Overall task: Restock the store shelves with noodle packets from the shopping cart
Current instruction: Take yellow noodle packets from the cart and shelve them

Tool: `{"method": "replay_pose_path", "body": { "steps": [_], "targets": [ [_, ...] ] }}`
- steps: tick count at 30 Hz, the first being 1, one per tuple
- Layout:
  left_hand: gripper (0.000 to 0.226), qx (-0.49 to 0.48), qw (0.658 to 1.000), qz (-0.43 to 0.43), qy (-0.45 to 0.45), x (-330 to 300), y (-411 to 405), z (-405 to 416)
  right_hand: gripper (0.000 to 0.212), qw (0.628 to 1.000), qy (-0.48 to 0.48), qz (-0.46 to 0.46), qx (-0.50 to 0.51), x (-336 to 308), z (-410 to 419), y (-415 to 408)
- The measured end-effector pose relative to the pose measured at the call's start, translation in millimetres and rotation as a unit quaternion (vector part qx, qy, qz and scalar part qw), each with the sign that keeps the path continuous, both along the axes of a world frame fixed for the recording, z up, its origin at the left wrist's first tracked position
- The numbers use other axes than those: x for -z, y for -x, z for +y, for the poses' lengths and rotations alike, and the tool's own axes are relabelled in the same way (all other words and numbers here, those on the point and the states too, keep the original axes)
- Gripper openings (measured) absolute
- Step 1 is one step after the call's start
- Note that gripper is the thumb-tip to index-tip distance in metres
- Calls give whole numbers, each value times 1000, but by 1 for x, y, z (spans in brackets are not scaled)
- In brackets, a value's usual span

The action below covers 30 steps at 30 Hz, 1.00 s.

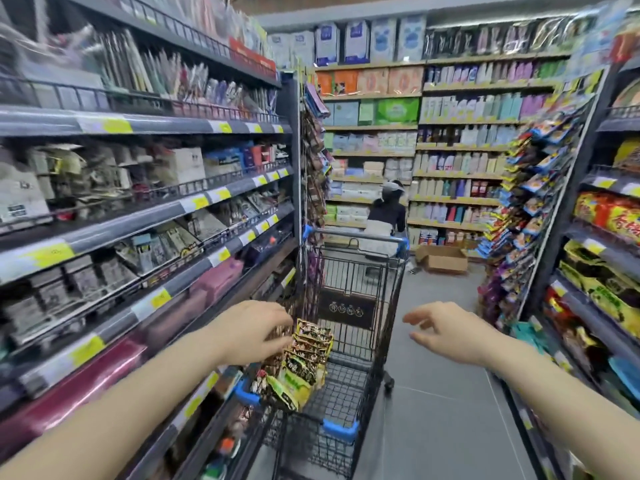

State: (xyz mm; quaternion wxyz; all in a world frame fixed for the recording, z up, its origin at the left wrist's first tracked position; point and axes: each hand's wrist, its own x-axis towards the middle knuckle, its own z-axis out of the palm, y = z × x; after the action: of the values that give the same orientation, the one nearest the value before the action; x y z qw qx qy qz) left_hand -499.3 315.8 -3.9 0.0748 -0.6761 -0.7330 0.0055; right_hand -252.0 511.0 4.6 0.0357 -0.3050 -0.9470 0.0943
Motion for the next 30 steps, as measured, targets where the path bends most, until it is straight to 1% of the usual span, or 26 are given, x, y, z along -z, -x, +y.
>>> {"method": "replay_pose_path", "body": {
  "steps": [1, 4, 7, 9, 11, 15, 18, 20, 21, 24, 26, 30],
  "targets": [
    [74, 0, 1000, -2, -2, 1, 13, -2, 37, 1000, 5, 4, -2, 4, -1, 14],
    [69, -5, 1000, -3, 3, 4, 48, -6, 37, 1000, 17, 3, -4, 14, -5, 53],
    [48, -13, 1000, -13, 11, 11, 88, -3, 37, 1000, 23, 0, -3, 25, -8, 95],
    [44, -9, 1000, -19, 11, 15, 109, 1, 38, 1000, 30, 2, 3, 33, -7, 118],
    [48, -7, 1000, -23, 15, 20, 128, 7, 39, 999, 36, -5, 6, 41, -4, 136],
    [63, -1, 999, -46, 18, 35, 161, 29, 40, 998, 53, -17, 16, 54, 11, 162],
    [63, 2, 998, -65, 22, 49, 185, 52, 40, 997, 67, -29, 28, 68, 30, 180],
    [75, 7, 997, -73, 24, 58, 198, 68, 39, 995, 88, -33, 28, 80, 46, 192],
    [74, 8, 997, -71, 28, 63, 205, 77, 38, 994, 103, -31, 27, 87, 55, 200],
    [47, 8, 997, -78, 23, 73, 226, 109, 38, 987, 155, -17, 25, 106, 81, 223],
    [42, 5, 997, -80, 22, 76, 241, 133, 39, 985, 172, -17, 27, 116, 100, 240],
    [42, 2, 996, -88, 25, 90, 271, 177, 39, 976, 215, -9, 43, 133, 145, 276]
  ]
}}
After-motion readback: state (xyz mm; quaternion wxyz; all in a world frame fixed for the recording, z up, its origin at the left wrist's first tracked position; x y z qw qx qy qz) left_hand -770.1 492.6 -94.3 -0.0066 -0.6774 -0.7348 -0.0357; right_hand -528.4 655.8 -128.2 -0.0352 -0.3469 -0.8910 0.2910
